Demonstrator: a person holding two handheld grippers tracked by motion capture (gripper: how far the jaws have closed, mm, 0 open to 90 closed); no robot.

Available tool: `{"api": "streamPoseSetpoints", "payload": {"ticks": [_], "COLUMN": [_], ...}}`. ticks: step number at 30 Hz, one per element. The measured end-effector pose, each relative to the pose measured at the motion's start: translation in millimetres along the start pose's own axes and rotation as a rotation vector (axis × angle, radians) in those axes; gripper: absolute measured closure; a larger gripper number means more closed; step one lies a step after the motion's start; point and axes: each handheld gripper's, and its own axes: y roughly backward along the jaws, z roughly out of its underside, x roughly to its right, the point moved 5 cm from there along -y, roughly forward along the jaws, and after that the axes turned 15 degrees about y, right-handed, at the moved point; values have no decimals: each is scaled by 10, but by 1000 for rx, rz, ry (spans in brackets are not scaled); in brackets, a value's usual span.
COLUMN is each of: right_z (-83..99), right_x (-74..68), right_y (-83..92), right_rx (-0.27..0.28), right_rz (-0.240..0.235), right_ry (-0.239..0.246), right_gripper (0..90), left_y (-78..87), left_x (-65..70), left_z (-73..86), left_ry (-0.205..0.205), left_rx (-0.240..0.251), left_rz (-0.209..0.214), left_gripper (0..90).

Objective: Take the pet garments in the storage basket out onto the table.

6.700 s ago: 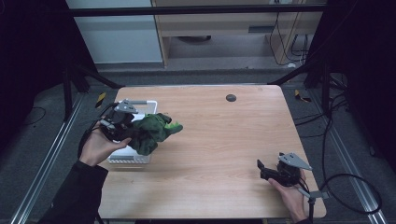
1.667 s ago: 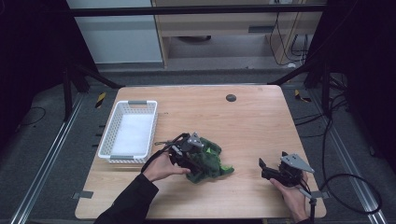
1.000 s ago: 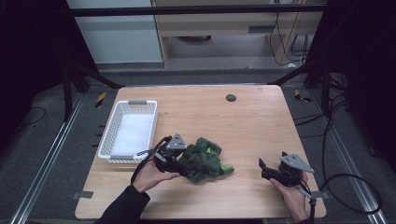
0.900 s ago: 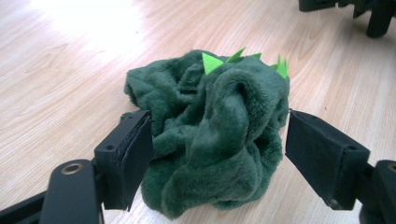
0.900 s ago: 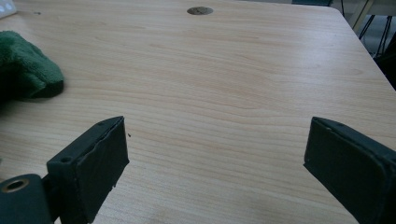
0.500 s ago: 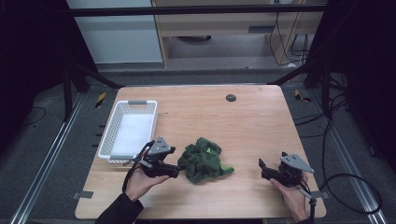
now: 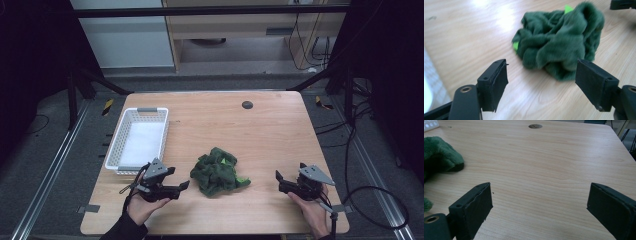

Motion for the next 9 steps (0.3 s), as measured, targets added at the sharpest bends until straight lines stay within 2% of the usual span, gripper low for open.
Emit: {"api": "streamPoseSetpoints", "payload": {"ticks": [5, 9], "right_z": [-2, -3], "right_x": [-4, -4], "right_y": [3, 9], "right_rx": [0, -1], "right_rz": [0, 2], "right_ry": [-1, -4], "right_gripper": [59, 59], "left_y": [110, 149], "left_x": [-113, -188], "left_z": [161, 257], "left_ry": [41, 48], "left_rx": [14, 2], "left_rz": [-28, -55], "left_gripper": [271, 276]}}
